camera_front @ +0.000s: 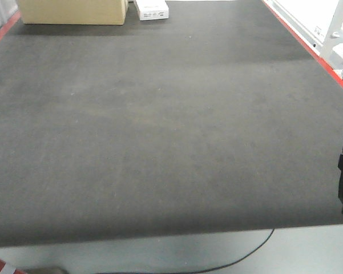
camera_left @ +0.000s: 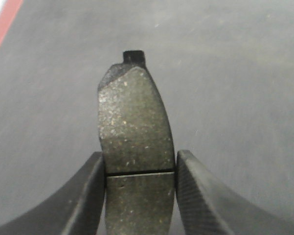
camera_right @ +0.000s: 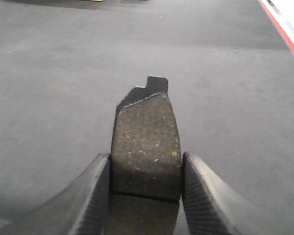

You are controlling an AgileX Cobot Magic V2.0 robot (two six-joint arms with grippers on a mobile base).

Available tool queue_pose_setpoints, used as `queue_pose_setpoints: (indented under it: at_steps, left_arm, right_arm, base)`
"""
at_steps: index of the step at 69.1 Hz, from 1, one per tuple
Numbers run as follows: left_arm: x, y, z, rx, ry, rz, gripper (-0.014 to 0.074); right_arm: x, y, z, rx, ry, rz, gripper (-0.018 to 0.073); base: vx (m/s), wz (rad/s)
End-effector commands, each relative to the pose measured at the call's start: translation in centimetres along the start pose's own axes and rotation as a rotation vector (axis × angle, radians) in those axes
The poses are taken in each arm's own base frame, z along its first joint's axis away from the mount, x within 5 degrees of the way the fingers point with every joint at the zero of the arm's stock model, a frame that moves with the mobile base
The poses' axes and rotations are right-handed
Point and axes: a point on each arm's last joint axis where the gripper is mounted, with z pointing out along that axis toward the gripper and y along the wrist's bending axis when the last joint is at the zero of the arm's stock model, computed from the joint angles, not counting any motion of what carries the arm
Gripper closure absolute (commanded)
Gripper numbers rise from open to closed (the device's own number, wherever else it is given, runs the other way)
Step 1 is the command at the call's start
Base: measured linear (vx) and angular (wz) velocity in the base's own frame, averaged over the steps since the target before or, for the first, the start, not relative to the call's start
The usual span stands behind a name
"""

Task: Move and align brake pads A on conveyor
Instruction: 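Turn the base to face the black conveyor belt, pads held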

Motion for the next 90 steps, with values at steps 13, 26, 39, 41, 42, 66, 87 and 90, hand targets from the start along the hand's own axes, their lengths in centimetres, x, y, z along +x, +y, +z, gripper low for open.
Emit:
queue_pose_setpoints:
  at_steps: [13,26,39,41,42,66,87,90]
  left_arm:
    - [-1.60,-0.06,-0.73,0.003,-0.120,-0.004,0.0482]
    - [-1.60,-0.06,-0.73,0.003,-0.120,-0.004,0.0482]
    - [-1.60,-0.06,-0.73,0.003,-0.120,-0.004,0.0482]
    - [-1.60,-0.06,-0.73,0.003,-0.120,-0.004,0.0482]
    - [-1.60,-0.06,-0.73,0.003,-0.120,-0.004,0.0482]
    - [-1.60,-0.06,-0.73,0.003,-0.120,-0.004,0.0482]
    - [-1.60,-0.06,-0.73,0.003,-0.120,-0.004,0.0482]
    - [-1.60,-0.06,-0.73,0.003,-0.120,-0.004,0.0482]
  right_arm:
    - [-1.81,-0.15,-0.46,0.015,-0.121,-0.010,0.0374]
    - [-1.81,-0.15,-0.46,0.015,-0.121,-0.010,0.0374]
    - [-1.81,-0.15,-0.47,0.015,-0.122,-0.010,0.0374]
    - [-1.81,-0.15,-0.47,0.015,-0.122,-0.010,0.0374]
    - [-1.81,-0.15,-0.47,0.015,-0.122,-0.010,0.0374]
    - [-1.81,-0.15,-0.47,0.015,-0.122,-0.010,0.0374]
    - [-1.81,-0.15,-0.47,0.015,-0.122,-0.010,0.0374]
    - [-1.81,-0.15,-0.47,0.015,-0.122,-0.010,0.0374]
  base:
    - [0.23,0.02]
    - [0.25,0.16]
    - [0.24,0.14]
    - [0.22,0.06]
    - [0.21,0.04]
    - [0.16,-0.04]
    - [0.08,-0.01]
    - [0.05,0.08]
